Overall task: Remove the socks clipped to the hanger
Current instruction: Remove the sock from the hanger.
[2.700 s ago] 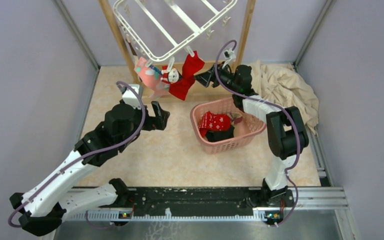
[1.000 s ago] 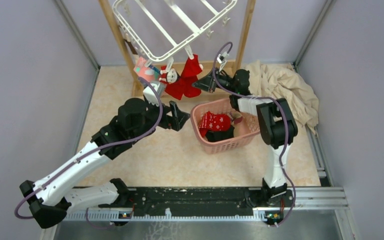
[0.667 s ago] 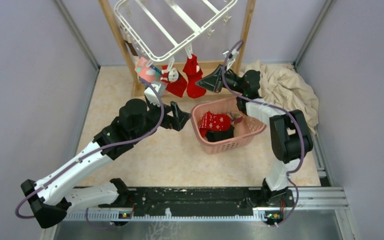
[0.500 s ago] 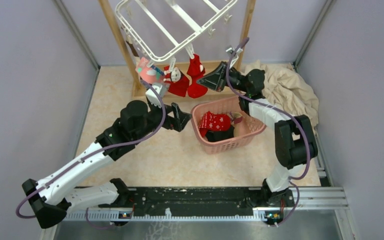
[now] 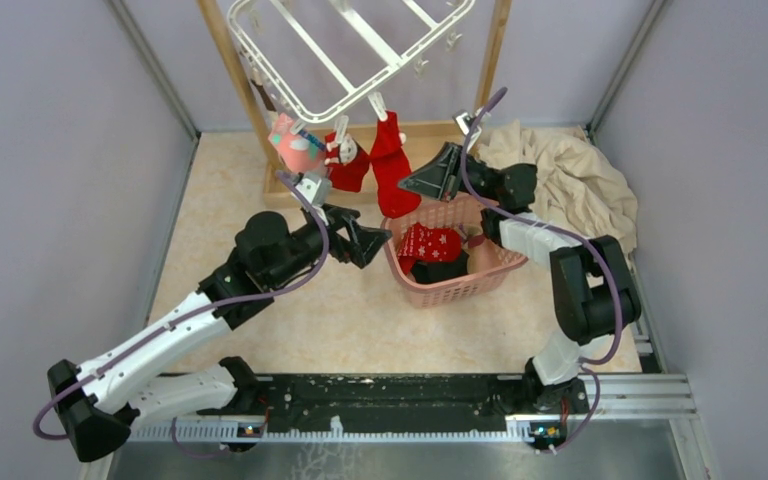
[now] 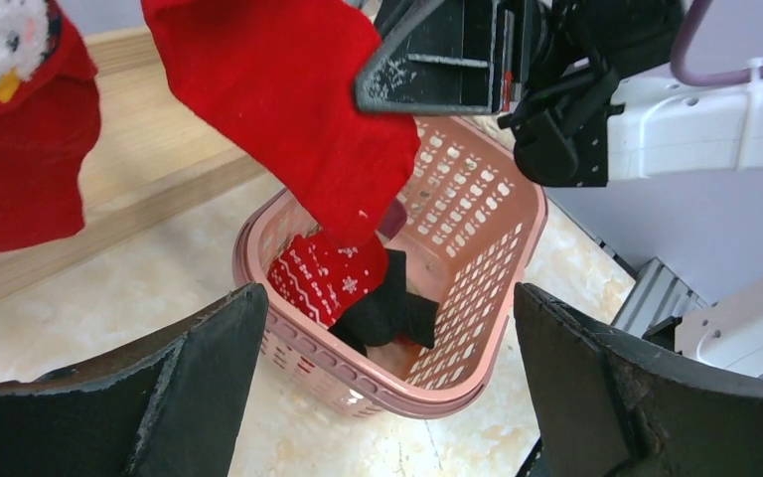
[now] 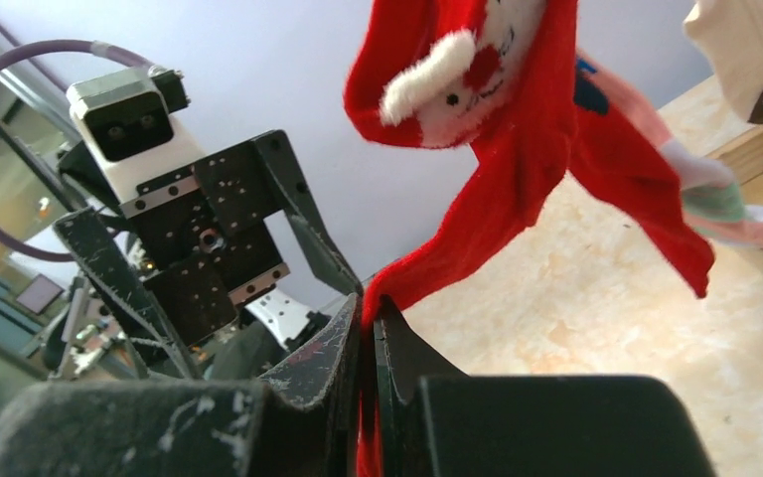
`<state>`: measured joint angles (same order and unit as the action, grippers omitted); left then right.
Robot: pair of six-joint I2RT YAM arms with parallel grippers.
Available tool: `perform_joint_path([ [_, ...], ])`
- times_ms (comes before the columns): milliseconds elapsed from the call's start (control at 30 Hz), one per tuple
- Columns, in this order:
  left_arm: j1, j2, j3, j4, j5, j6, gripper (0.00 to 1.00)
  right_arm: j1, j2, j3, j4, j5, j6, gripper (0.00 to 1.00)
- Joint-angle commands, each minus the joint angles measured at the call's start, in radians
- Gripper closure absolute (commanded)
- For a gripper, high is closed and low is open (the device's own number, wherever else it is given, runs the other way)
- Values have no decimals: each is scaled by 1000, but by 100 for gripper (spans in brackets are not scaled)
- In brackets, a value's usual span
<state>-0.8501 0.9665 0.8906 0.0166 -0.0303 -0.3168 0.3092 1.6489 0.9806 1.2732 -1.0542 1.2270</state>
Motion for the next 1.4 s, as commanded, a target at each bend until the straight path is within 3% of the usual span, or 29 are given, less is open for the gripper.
perform_joint_path([
  [0, 13, -13, -26, 114, 56, 5, 1, -8, -38, -26, 218, -11, 128, 92],
  [333, 57, -1, -98, 240, 103, -73, 1, 9, -42, -66, 336, 3, 227, 92],
  [767, 190, 89, -213, 589, 357, -392, 1, 47, -40, -75, 328, 14, 210, 92],
  [1033, 219, 115, -265, 757, 441, -526, 2, 64, -28, -72, 327, 20, 197, 92],
  [1367, 227, 162, -310, 902, 470, -599, 22, 83, -23, -74, 320, 23, 191, 92],
])
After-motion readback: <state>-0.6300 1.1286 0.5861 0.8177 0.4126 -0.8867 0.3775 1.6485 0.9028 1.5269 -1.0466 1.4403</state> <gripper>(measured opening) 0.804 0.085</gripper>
